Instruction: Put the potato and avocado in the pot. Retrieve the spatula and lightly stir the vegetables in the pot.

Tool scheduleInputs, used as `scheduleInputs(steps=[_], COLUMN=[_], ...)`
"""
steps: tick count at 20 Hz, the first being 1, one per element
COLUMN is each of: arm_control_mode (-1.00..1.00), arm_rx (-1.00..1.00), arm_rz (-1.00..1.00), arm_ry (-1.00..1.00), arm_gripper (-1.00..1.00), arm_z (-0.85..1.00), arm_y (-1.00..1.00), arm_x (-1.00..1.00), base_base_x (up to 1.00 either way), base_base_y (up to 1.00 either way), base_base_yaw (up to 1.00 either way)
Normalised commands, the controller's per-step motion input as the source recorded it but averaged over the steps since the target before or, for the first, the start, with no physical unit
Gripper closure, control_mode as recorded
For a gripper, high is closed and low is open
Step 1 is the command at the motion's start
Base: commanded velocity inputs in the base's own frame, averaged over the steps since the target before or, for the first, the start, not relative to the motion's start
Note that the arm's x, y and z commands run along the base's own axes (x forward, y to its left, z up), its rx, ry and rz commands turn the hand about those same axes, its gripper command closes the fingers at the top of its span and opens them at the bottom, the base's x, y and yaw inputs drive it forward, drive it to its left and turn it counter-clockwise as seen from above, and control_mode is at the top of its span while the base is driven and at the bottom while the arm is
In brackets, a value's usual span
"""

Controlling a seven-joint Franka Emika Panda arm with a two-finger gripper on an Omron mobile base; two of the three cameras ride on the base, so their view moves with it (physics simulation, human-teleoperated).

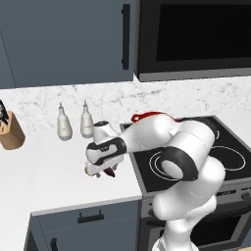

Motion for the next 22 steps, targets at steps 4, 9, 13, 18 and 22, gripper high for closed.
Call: scheduleInputs(steps=[4,9,13,18,22], arm_control_mode=[-1.0,-1.0,-1.0,-1.0,-1.0], arm_rx=[0.0,0.0,0.0,0.0,0.0], arm_rz=[0.0,0.01,0.01,0.01,0.0], arm_ry=[0.0,0.0,0.0,-0.01,-0.06], arm_gripper=[-1.0,-1.0,1.0,1.0,1.0], arm_z=[-0.29,-0.26,-0.18,-0.15,0.0], arm_y=[0.0,0.0,-0.01,-0.01,-0.21], arm_x=[0.01,0.06,0.02,0.0,-0.29], base_base_x=[0.0,0.0,0.0,0.0,0.0], base_base_y=[0.0,0.0,0.0,0.0,0.0], base_base_yaw=[0.0,0.0,0.0,0.0,0.0])
